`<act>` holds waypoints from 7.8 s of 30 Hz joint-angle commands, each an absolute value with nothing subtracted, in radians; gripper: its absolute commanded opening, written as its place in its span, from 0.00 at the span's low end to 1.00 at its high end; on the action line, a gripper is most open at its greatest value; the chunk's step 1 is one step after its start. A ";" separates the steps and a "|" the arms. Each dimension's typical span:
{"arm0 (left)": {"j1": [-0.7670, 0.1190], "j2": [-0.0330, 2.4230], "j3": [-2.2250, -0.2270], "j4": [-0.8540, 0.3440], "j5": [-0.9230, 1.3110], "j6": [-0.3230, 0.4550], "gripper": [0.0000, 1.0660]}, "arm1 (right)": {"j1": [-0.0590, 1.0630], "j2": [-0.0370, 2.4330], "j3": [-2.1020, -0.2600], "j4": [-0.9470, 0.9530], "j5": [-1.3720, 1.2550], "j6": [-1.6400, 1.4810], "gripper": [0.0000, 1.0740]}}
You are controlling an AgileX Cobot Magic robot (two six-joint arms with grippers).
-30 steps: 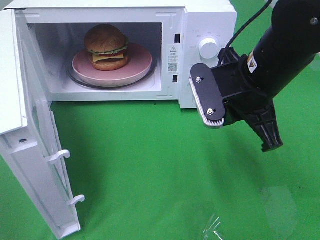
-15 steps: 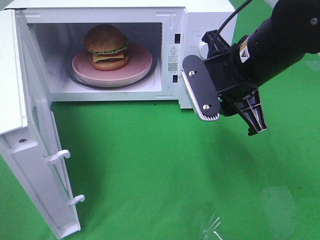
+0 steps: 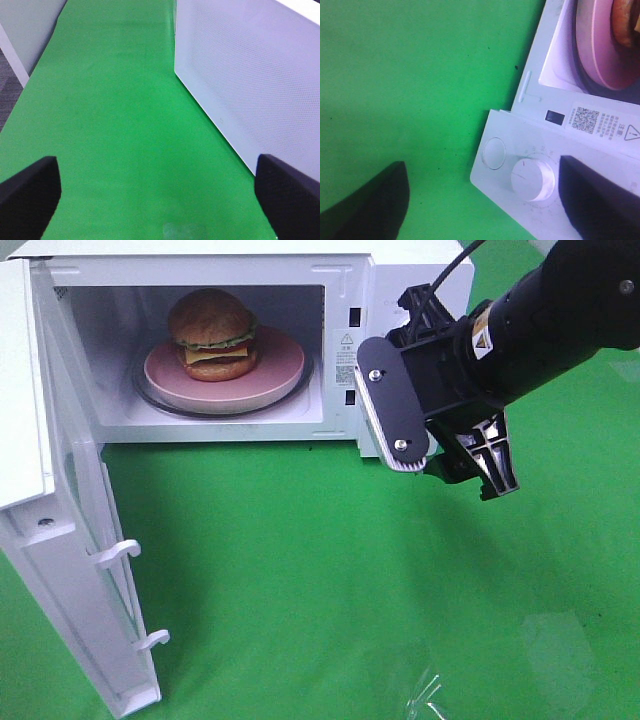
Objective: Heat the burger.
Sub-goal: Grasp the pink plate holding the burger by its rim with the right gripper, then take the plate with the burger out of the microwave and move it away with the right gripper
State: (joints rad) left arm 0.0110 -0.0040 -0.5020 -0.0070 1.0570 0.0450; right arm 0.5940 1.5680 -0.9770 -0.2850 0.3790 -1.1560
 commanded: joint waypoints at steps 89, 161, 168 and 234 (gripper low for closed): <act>0.016 -0.026 -0.501 -0.009 1.042 0.042 0.91 | 0.691 2.397 -1.836 -0.358 0.376 -0.867 0.63; 0.016 -0.026 -0.501 -0.009 1.042 0.044 0.91 | 0.702 2.011 -1.340 -0.320 0.075 -0.992 0.00; 0.016 -0.026 -0.501 -0.009 1.042 0.044 0.91 | 0.702 1.964 -1.266 -0.297 0.067 -1.032 0.00; 0.016 -0.026 -0.501 -0.009 1.042 0.044 0.91 | 0.702 1.162 -0.507 -0.356 0.215 -0.902 0.00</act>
